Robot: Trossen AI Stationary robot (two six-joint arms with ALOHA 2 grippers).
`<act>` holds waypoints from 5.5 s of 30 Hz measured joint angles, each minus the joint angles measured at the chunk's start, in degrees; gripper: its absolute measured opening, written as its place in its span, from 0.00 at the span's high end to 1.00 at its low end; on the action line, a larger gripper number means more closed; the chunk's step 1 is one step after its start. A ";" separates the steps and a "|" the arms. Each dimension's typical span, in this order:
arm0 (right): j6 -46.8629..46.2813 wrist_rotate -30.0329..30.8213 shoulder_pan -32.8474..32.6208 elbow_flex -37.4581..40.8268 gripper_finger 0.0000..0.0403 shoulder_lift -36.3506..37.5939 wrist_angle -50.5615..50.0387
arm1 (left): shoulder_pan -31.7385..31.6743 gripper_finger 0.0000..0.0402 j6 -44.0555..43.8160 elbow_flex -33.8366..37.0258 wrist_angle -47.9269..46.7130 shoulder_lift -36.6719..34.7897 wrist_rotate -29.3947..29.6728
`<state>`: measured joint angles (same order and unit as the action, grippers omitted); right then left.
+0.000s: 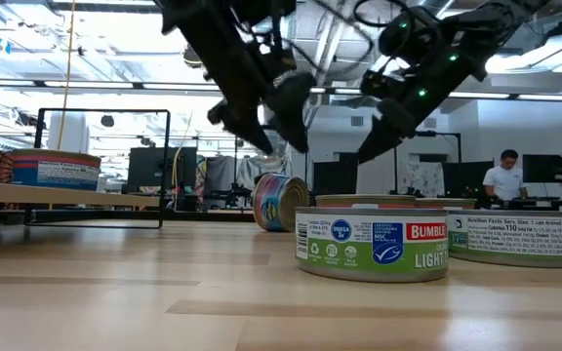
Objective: Stack canned seafood by type on shelf
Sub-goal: Stack the blue and pink tuna can on the blue and pink tuna can on the shelf
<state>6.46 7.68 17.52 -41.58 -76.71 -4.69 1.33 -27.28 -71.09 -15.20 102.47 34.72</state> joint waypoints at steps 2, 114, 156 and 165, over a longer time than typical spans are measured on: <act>-0.21 0.00 0.29 1.47 0.51 2.15 0.67 | -0.99 0.13 0.66 0.00 2.64 1.61 -0.09; -15.33 22.85 -23.42 5.44 0.51 15.54 26.73 | 38.53 0.18 -2.10 12.20 -63.93 -27.54 2.10; -11.43 -3.35 21.28 2.67 0.57 4.12 -1.95 | -9.44 0.18 38.43 -0.71 8.27 -6.70 -14.35; -6.36 -12.13 27.32 -4.94 0.57 -8.71 -4.66 | -12.21 0.18 42.35 -7.24 9.40 2.52 -17.80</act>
<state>0.10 -4.45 44.84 -46.52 -85.42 -9.35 -10.88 15.07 -78.33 -5.81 105.00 16.93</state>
